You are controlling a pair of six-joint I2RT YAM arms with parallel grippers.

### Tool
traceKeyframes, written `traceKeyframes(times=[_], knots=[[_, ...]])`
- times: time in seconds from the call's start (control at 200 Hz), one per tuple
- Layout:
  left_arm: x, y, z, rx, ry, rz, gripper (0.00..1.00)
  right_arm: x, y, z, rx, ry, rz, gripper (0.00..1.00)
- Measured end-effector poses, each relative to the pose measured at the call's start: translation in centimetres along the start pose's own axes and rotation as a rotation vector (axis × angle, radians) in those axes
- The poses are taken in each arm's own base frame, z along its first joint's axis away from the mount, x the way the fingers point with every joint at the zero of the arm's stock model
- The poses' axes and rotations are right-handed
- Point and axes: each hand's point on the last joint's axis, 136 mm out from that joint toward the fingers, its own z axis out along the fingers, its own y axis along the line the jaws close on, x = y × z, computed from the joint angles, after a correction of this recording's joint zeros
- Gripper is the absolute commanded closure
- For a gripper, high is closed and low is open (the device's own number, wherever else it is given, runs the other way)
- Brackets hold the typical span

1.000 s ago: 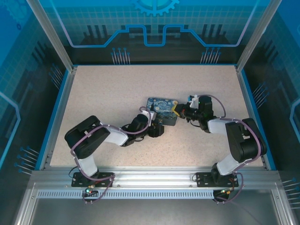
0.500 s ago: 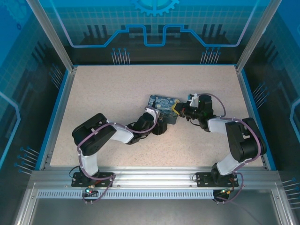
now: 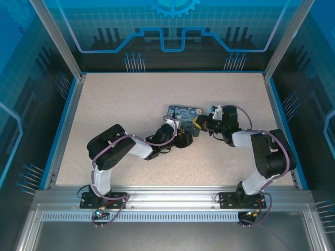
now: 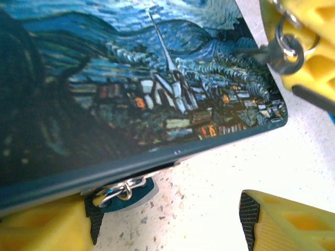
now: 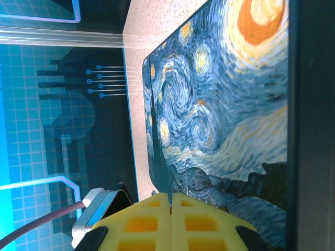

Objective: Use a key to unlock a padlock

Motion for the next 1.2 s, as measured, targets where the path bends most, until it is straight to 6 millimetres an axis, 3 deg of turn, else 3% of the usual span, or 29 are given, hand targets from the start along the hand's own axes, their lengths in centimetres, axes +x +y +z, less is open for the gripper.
traceKeyframes(times=[0.405, 0.72, 0.91, 1.201], knots=[[-1.2, -0.3, 1.0, 0.045, -0.113, -0.171, 0.38, -0.1, 0.1, -0.1, -0.003, -0.001, -0.001, 1.0], [-1.1, -0.3, 1.4, -0.053, -0.169, -0.186, 0.38, -0.1, 0.1, -0.1, -0.005, 0.0, -0.001, 1.0], [-1.2, -0.5, 1.7, -0.039, -0.186, -0.189, 0.46, -0.1, 0.0, 0.0, -0.006, 0.0, -0.002, 1.0], [-2.2, -1.4, 1.0, 0.032, -0.247, -0.242, 0.44, -0.1, -0.2, 0.0, -0.003, 0.002, 0.001, 1.0]])
